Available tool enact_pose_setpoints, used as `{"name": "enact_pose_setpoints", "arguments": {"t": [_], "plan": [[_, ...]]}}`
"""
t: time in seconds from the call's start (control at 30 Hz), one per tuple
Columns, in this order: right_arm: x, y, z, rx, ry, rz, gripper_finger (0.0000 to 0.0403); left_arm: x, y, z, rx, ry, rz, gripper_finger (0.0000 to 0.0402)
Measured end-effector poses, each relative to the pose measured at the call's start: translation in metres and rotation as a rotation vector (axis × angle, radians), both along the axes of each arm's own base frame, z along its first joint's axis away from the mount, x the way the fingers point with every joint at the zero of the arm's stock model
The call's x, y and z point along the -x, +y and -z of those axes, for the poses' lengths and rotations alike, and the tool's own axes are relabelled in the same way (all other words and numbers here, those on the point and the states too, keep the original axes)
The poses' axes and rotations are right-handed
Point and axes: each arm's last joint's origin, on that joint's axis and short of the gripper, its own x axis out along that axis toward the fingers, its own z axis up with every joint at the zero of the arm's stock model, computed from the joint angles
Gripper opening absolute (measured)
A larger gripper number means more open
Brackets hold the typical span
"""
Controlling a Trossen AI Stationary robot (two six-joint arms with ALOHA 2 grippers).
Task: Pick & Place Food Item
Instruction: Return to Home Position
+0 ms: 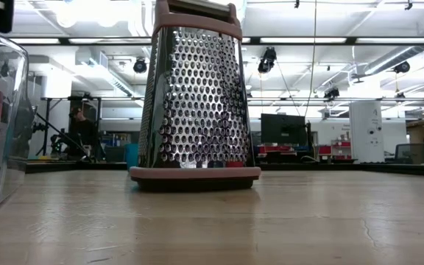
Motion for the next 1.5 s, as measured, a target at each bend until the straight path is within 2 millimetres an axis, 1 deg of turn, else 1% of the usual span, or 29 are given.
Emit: {"name": "enact_pose_setpoints", "arguments": {"t": [0.17,0.3,0.5,0.63,0.73,0.83,0.93,1.0,1.07,1.23,1.37,1.5], "plan": [[0.004,-0.009,0.024,-0.02,-0.005,0.0,0.0224,0.0,0.0,0.004,-0.009,-0.036,-0.01,0.0275],[0.006,-0.014,0.041,-0.004,0.005,0.0,0.0224,-0.001,0.002,0.008,-0.015,-0.045,-0.079,0.0275],[0.005,-0.014,0.043,0.05,-0.023,0.008,0.0224,-0.002,0.005,0.012,-0.002,-0.042,-0.159,0.0275],[0.003,-0.015,0.042,0.083,-0.054,0.037,0.0224,-0.005,0.009,0.014,-0.024,-0.032,-0.216,0.0275],[-0.004,-0.019,0.045,0.107,-0.041,0.092,0.0224,-0.009,0.013,0.014,-0.025,-0.034,-0.268,0.0275],[-0.013,-0.024,0.049,0.131,-0.003,0.148,0.0224,-0.012,0.017,0.014,-0.029,-0.037,-0.282,0.0275],[-0.023,-0.032,0.049,0.149,-0.017,0.129,0.0224,-0.015,0.023,0.014,-0.037,-0.044,-0.296,0.0275],[-0.029,-0.038,0.048,0.165,-0.043,0.105,0.0224,-0.018,0.027,0.014,-0.044,-0.049,-0.308,0.0275],[-0.036,-0.046,0.048,0.172,-0.057,0.118,0.0224,-0.02,0.031,0.014,-0.05,-0.052,-0.327,0.0275],[-0.052,-0.072,0.049,0.165,-0.022,0.159,0.0224,-0.024,0.044,0.014,-0.054,-0.053,-0.351,0.0275],[-0.059,-0.094,0.049,0.152,-0.006,0.218,0.0224,-0.027,0.055,0.015,-0.052,-0.043,-0.379,0.0275],[-0.062,-0.11,0.049,0.153,0.001,0.301,0.0224,-0.029,0.067,0.016,-0.033,-0.007,-0.406,0.0275]]}}
